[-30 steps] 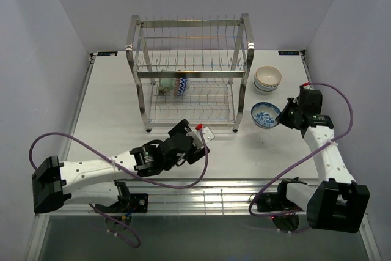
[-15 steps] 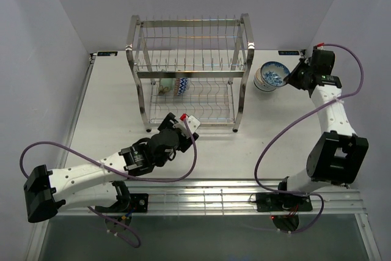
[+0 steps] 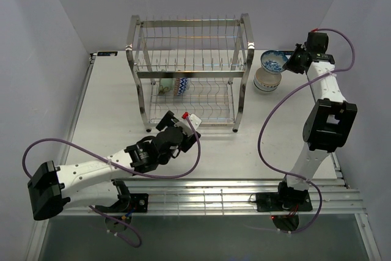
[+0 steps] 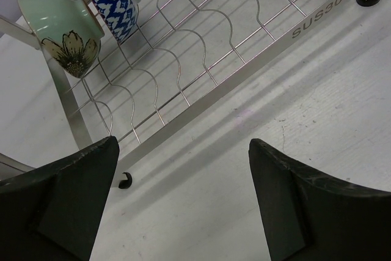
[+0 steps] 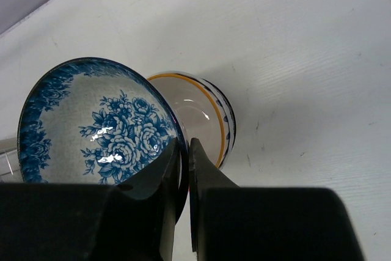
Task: Unload the bowls from the dish rack
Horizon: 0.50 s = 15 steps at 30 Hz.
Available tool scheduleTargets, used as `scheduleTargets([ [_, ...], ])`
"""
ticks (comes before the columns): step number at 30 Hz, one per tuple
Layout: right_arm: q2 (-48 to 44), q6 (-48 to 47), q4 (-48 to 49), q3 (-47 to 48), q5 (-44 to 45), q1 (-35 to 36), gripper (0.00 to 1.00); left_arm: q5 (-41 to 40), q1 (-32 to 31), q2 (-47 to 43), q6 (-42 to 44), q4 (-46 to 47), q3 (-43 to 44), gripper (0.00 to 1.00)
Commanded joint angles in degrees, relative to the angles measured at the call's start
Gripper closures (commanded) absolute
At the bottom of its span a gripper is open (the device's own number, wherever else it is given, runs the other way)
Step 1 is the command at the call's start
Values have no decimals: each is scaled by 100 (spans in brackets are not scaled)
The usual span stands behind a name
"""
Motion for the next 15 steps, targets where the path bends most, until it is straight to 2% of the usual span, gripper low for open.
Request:
scheduleTargets([
  [1, 29, -161, 1, 389, 22, -16, 92, -106, 38, 35, -28, 0, 179, 2],
  [15, 311, -310, 132, 46, -66, 1, 92, -229, 82, 290, -80, -79, 267, 2],
])
